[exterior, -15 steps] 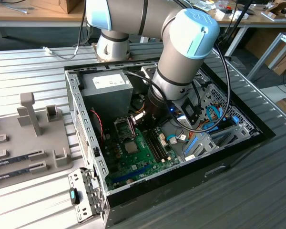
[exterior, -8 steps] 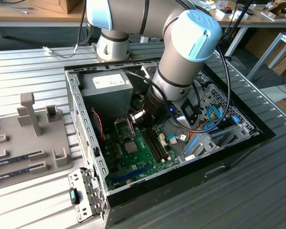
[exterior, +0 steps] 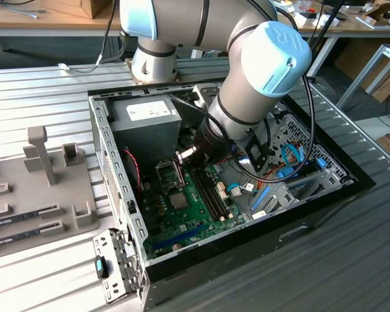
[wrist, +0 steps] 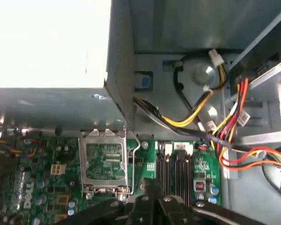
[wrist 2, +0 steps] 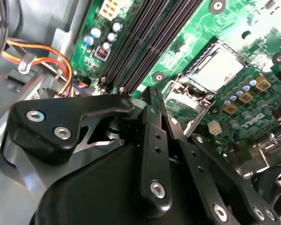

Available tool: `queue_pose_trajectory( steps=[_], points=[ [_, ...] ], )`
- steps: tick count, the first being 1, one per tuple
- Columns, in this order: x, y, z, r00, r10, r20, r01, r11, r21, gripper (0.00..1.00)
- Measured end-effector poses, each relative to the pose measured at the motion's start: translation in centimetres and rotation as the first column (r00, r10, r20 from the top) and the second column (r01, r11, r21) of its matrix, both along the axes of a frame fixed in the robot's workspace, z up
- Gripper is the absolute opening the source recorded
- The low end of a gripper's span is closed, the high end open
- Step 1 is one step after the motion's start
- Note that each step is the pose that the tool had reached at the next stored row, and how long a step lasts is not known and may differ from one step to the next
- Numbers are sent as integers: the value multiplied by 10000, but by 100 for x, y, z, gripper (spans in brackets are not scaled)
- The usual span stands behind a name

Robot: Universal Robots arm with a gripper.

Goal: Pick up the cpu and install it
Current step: 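Install the first cpu locking lever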

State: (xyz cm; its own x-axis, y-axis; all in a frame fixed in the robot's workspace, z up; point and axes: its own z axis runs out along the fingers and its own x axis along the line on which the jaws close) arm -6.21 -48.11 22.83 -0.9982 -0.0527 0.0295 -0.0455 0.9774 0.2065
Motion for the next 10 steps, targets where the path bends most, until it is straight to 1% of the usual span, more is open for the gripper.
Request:
queue_pose_trajectory(
  steps=[2,5,7,8,9,10],
  points=[
    [0,-1,-13,9993,386,-2,-386,9993,13,11],
    [0,-1,-28,9954,958,0,-958,9954,52,11],
    [4,-1,-39,9876,1567,7,-1567,9876,117,11],
    [5,-1,-41,9851,1722,9,-1722,9850,137,11],
    [6,-1,-43,9815,1915,13,-1915,9814,157,11],
    [7,-1,-44,9756,2197,20,-2196,9754,196,11]
  ],
)
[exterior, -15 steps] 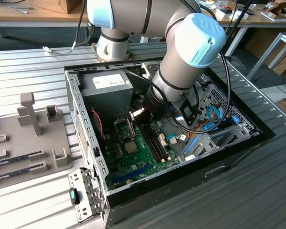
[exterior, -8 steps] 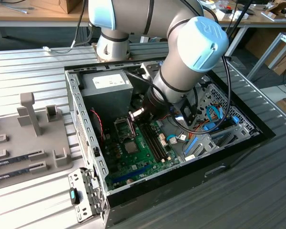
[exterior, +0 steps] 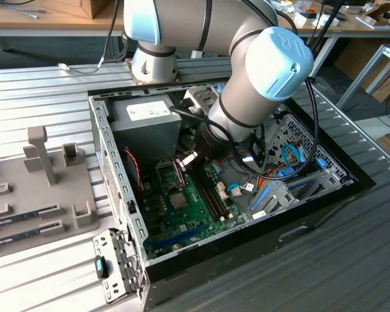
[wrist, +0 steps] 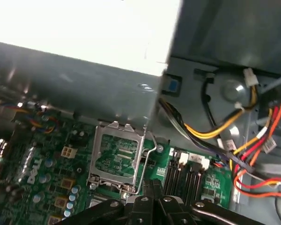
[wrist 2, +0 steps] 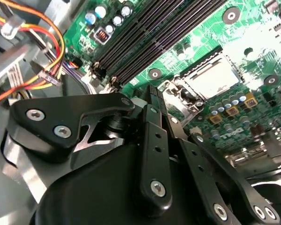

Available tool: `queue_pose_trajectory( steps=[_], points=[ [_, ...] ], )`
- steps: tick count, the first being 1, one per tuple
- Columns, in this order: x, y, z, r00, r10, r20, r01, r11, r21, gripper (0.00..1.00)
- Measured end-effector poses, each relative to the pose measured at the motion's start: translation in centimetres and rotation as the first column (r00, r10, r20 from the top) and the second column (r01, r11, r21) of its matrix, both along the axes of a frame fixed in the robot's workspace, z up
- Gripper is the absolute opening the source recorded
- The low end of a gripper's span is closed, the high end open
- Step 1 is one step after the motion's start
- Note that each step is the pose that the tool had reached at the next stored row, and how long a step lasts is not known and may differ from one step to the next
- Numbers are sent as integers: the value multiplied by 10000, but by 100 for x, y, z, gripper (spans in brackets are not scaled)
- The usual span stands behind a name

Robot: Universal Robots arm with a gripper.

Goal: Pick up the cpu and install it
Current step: 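Install the first cpu locking lever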

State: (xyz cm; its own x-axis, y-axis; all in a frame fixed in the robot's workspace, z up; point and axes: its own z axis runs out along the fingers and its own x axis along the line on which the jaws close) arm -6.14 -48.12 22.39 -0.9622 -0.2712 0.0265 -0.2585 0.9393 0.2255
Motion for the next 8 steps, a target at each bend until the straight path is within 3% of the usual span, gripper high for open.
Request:
queue_pose_trajectory(
  steps=[2,3,6,8],
  points=[
    [16,0,-1,9992,402,11,-402,9986,356,11],
    [25,0,0,9986,524,17,-524,9970,570,11],
    [44,0,-1,9965,841,22,-840,9930,829,11],
    [79,1,-2,9947,1028,4,-1024,9906,912,11]
  ],
)
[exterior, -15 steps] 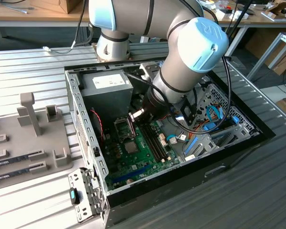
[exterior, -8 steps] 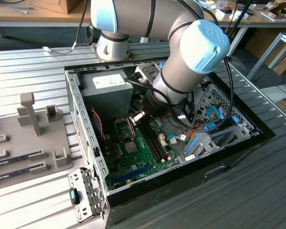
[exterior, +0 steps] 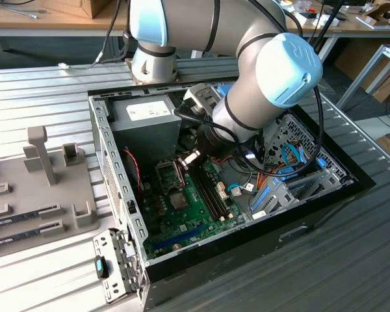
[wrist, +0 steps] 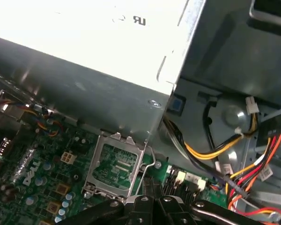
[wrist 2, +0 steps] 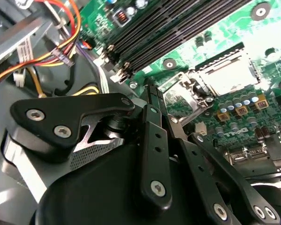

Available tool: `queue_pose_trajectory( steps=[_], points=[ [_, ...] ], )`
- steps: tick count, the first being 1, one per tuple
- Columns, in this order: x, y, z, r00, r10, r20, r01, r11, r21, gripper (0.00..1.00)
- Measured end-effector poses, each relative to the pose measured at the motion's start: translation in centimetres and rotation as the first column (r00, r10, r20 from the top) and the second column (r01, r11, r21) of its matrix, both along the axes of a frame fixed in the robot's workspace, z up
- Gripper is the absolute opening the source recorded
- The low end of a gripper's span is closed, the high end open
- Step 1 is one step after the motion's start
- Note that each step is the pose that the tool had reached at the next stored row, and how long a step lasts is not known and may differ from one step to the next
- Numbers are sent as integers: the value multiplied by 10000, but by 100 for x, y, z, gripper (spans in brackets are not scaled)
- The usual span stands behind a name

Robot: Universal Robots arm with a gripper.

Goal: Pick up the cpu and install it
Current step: 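Install the first cpu locking lever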

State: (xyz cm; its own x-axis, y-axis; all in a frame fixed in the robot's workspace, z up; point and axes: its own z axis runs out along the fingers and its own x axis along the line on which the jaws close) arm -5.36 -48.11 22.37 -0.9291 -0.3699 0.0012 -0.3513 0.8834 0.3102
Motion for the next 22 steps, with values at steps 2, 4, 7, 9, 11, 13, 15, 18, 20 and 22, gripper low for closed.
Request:
queue_pose_trajectory(
  steps=[2,4,7,9,11,13,15,18,20,22],
  points=[
    [53,0,-2,9998,193,-38,-193,9998,67,11],
    [89,-1,-3,9994,326,-66,-326,9994,105,11],
    [109,7,-9,9980,625,-95,-624,9980,128,11],
    [110,28,-14,9968,788,-99,-787,9968,128,11],
    [110,62,-21,9957,926,-99,-924,9956,129,11],
    [111,156,-34,9938,1111,-98,-1109,9937,131,11],
    [111,194,-42,9922,1245,-99,-1244,9921,130,11],
    [112,250,-62,9899,1414,-99,-1413,9899,133,11],
    [113,283,-85,9862,1654,-100,-1653,9862,133,11],
    [120,304,-95,9845,1749,-99,-1747,9845,136,11]
  ],
)
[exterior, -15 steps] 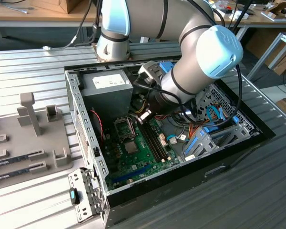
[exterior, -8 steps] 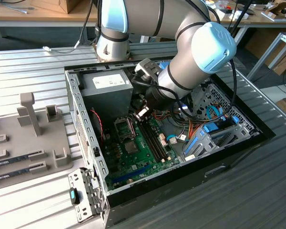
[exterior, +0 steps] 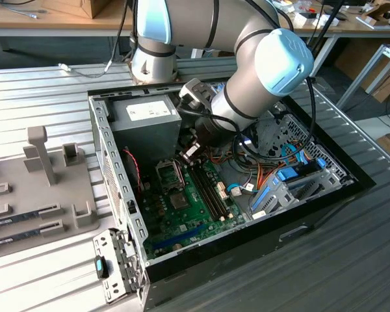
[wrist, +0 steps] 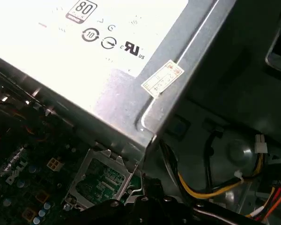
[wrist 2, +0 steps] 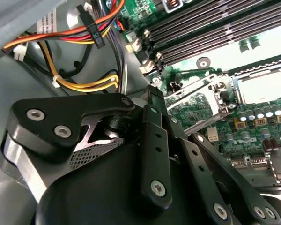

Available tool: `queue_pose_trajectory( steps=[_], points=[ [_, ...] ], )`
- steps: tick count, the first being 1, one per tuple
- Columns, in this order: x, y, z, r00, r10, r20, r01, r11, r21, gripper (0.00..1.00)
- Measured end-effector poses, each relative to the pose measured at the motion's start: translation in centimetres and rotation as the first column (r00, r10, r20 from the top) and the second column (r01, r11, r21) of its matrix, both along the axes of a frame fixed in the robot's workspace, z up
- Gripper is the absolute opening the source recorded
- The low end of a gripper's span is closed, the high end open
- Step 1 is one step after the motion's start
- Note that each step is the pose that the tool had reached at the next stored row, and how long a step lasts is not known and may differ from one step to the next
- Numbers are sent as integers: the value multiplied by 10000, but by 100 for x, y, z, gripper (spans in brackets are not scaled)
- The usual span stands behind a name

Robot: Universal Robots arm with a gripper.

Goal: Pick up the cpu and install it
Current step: 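Install the first cpu locking lever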

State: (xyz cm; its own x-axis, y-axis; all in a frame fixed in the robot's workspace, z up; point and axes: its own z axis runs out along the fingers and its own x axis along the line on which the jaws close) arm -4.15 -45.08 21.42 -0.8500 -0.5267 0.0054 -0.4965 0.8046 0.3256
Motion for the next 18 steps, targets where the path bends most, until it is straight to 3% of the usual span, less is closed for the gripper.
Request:
queue_pose_trajectory(
  steps=[5,13,18],
  points=[
    [19,42,-23,10000,7,-1,-7,10000,43,11],
    [13,44,-79,10000,9,-1,-9,9999,170,11],
    [0,44,-110,10000,14,-1,-13,9998,182,11]
  ],
)
